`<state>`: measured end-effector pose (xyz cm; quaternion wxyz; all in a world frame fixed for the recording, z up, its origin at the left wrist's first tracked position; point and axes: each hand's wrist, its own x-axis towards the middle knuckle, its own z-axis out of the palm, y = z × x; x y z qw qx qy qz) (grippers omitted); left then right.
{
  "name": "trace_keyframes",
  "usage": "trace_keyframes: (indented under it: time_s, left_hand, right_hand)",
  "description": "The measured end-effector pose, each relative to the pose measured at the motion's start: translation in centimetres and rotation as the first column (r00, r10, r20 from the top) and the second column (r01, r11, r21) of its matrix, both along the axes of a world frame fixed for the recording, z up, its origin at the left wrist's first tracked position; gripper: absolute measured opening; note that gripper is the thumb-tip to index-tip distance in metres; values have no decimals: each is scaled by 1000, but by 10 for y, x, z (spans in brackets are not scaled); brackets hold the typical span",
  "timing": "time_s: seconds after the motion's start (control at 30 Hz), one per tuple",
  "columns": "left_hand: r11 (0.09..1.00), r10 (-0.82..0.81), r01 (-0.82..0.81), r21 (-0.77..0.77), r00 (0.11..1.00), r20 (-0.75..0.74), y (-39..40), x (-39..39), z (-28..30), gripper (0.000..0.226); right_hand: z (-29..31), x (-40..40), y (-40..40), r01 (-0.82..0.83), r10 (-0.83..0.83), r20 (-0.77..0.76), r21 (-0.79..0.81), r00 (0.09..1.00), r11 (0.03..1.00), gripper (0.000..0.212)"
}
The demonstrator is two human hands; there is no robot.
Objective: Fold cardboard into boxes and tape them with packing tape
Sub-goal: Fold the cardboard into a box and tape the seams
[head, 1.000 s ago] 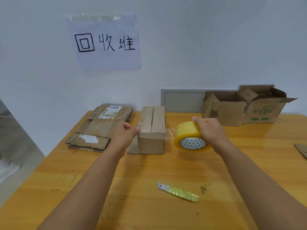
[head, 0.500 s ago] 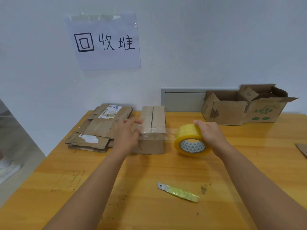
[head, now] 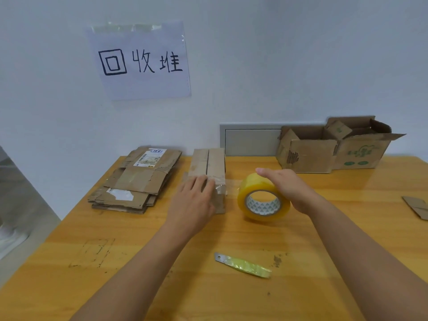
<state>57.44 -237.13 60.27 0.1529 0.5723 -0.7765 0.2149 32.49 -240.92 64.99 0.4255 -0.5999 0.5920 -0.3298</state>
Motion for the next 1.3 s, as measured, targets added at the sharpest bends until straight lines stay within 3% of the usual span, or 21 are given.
trace_keyframes:
  time_s: [0.07, 0.1, 0.23, 0.4, 0.63, 0.87, 0.93, 1.03, 1.17, 1.23, 1.3]
  left_hand:
    - [1000, -15, 15, -1, 1000, -17, -3, -1, -2, 42]
    - [1000, -18, 18, 4, 1000, -20, -5, -2, -2, 41]
    - [1000, 21, -21, -7, 1000, 11, -7, -5, -1, 39]
    - [998, -30, 31, -45, 999, 25, -2, -16, 1, 52]
    - [1000, -28, 28, 5, 1000, -7, -2, -5, 2, 58]
    - [999, -19, 23, 39, 996, -88, -4, -4, 3, 41]
    - [999, -28, 33, 39, 993, -117, -2, -8, 6, 37]
    - [999, -15, 19, 44, 997, -81, 0, -13, 7, 43]
    - [1000, 8, -6, 30, 997, -72, -3, -15, 3, 44]
    - [998, 29, -24, 51, 996, -83, -4, -14, 2, 47]
    - [996, 60, -52, 75, 993, -103, -5, -14, 2, 50]
  right_hand:
    - [1, -6, 3, -58, 58, -49, -2, 997, 998, 114]
    - [2, -10, 5, -83, 83, -87, 6, 993, 997, 118]
    - [4, -21, 6, -251, 244, -190, -14, 951, 968, 68]
    - [1, -28, 5, -253, 217, -254, -119, 943, 960, 45]
    - [-4, -28, 3, -274, 157, -417, -238, 895, 932, 54]
    - [-26, -55, -3, -320, 81, -684, -231, 725, 919, 69]
    - [-33, -57, -2, -293, 29, -676, -280, 736, 914, 76]
    - [-48, -62, 0, -79, -111, -491, -349, 864, 934, 80]
    - [-73, -74, 14, 122, -157, -168, -201, 973, 972, 64]
    - [-74, -82, 18, 127, -162, -168, -201, 972, 971, 57]
    - [-71, -91, 16, 181, -286, -284, -343, 915, 922, 59]
